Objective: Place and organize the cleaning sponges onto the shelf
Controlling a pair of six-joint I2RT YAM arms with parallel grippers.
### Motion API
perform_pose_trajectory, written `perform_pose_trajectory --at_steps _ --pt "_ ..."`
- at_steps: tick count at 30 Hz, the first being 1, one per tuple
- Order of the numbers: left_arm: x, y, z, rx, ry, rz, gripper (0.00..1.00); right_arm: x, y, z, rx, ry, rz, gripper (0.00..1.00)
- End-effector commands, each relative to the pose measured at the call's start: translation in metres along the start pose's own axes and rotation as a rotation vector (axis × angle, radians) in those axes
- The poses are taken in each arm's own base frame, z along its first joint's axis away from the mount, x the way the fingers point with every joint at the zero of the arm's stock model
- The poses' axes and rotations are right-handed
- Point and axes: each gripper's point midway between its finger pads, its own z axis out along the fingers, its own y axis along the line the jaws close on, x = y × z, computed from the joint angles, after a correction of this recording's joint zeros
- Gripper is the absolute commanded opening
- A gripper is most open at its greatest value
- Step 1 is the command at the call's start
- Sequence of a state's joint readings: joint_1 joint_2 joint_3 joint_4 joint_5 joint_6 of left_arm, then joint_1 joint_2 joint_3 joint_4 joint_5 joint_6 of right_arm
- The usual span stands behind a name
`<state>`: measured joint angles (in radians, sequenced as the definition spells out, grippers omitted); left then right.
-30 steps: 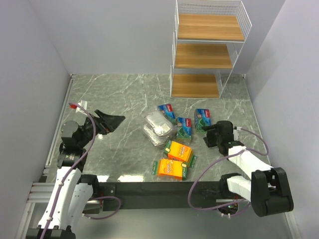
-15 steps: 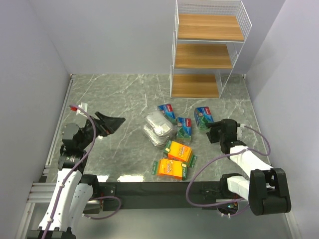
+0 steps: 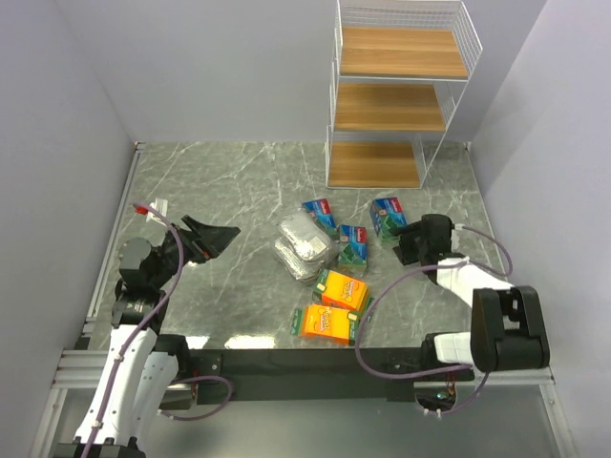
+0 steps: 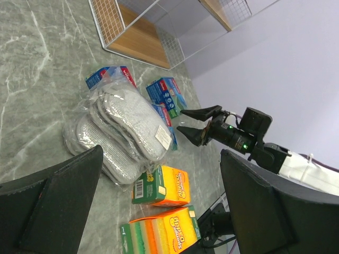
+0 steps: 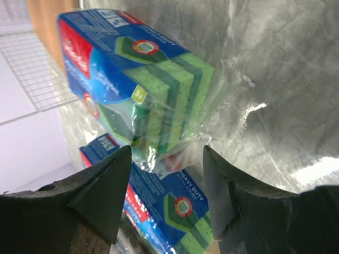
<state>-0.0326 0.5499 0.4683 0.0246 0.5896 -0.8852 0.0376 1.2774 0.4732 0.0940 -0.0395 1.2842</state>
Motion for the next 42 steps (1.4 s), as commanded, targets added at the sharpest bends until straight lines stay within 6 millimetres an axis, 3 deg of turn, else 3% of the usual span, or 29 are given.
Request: perform_pose_trajectory --at_steps 1,5,7,8,12,15,22,28,39,42 --pt "-0.003 -0.008 -0.002 0.026 -0.009 0.022 0.99 -0.005 0.02 0.009 -0.029 0.006 -0.02 0.63" --pt "-0.003 -0.008 -0.001 0.027 -0.006 0.021 0.99 -0.006 0.021 0.019 -0.027 0.012 -0.019 0.54" --pt "-0.003 -0.008 -0.001 0.025 -0.003 0.023 1.0 -0.005 0.017 0.024 -0.016 0.024 -0.019 0.39" --pt "-0.003 -0.009 -0.002 0.025 -0.003 0.023 1.0 -0.004 0.018 0.024 -0.022 0.027 -0.019 0.39" --pt "-0.004 -0.008 -0.002 0.02 -0.008 0.026 0.99 -0.003 0.018 0.018 -0.048 0.028 -0.019 0.1" --pt "-0.002 -0.006 -0.001 0.023 -0.003 0.018 1.0 -0.003 0.02 0.012 -0.054 0.03 -0.033 0.0" --pt "-0.001 -0.006 0.0 0.028 -0.003 0.014 0.99 -0.009 0.03 -0.01 -0.115 0.0 -0.047 0.0" --pt "-0.001 -0.006 0.0 0.028 -0.001 0.012 0.99 -0.021 0.072 -0.03 -0.245 -0.044 -0.072 0.0" --pt "-0.002 -0.008 -0.005 0.016 -0.009 0.032 0.99 -0.056 0.134 -0.04 -0.462 -0.096 -0.085 0.0" --pt "-0.003 -0.008 -0.005 0.017 -0.014 0.036 0.99 -0.057 0.154 -0.045 -0.54 -0.067 -0.103 0.0"
